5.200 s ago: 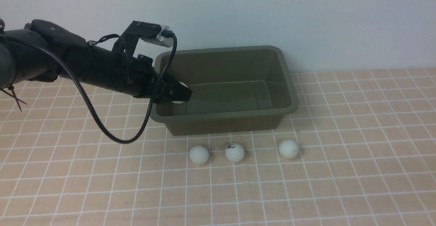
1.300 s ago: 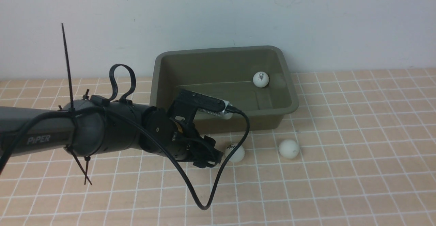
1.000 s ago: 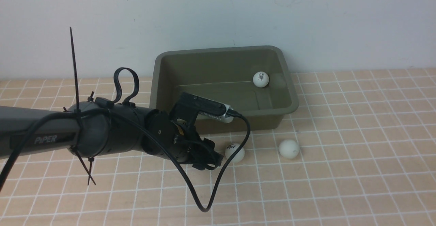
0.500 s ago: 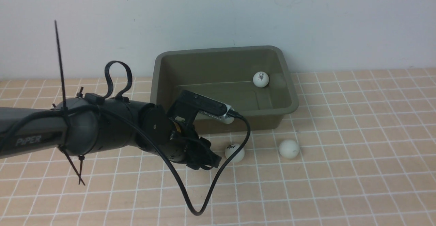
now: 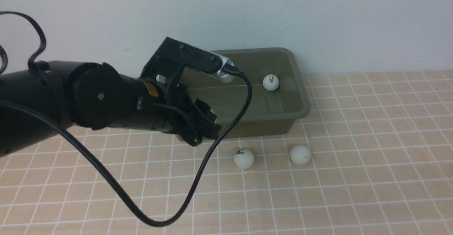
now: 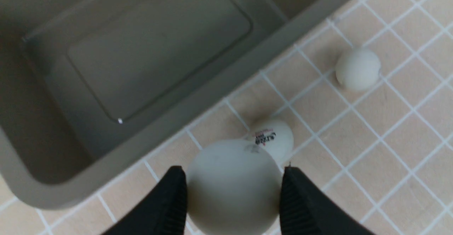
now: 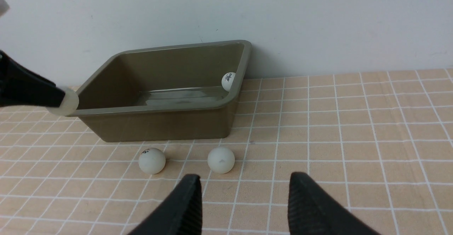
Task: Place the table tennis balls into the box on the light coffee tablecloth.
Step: 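Drop the ball into the bin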
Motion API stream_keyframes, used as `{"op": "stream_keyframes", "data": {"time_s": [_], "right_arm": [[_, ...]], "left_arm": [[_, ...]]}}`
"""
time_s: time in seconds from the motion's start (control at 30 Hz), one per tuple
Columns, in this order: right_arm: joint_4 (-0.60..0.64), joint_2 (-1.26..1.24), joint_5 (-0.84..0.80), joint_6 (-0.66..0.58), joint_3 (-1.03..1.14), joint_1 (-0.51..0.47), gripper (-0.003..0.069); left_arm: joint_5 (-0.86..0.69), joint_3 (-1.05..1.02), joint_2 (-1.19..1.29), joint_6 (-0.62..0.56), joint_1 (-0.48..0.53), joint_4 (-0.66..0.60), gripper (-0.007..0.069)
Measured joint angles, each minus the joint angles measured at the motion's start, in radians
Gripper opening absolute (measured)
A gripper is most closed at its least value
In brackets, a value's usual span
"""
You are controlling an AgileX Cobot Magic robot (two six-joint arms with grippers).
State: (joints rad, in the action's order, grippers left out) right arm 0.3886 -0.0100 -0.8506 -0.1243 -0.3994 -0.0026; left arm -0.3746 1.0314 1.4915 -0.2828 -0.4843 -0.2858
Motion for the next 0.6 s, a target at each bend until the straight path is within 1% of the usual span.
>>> {"op": "stream_keyframes", "data": {"time_s": [0.13, 0.27, 0.4, 0.43, 0.47, 0.53, 0.6], "right_arm": [[0.000, 0.000, 0.000, 0.000, 0.000, 0.000, 0.0313], [0.000, 0.000, 0.000, 0.000, 0.000, 0.000, 0.0313], [0.000, 0.000, 0.000, 0.000, 0.000, 0.000, 0.0313], [0.000, 0.000, 0.000, 0.000, 0.000, 0.000, 0.0313], [0.000, 0.000, 0.000, 0.000, 0.000, 0.000, 0.0313], [0.000, 0.000, 0.000, 0.000, 0.000, 0.000, 0.0313], [0.000, 0.000, 0.000, 0.000, 0.000, 0.000, 0.0313]], "left_arm": [[-0.009, 0.092, 0.074, -0.057, 0.064, 0.000, 0.0267], [-0.014, 0.218, 0.199, -0.084, 0.118, 0.000, 0.0267], [-0.049, 0.313, 0.300, -0.116, 0.137, 0.002, 0.0267], [-0.089, 0.361, 0.343, -0.142, 0.138, 0.003, 0.0267], [-0.095, 0.372, 0.348, -0.146, 0.138, 0.003, 0.0267], [-0.181, 0.433, 0.403, -0.193, 0.138, 0.004, 0.0293], [-0.240, 0.467, 0.427, -0.211, 0.138, 0.012, 0.0352]]}}
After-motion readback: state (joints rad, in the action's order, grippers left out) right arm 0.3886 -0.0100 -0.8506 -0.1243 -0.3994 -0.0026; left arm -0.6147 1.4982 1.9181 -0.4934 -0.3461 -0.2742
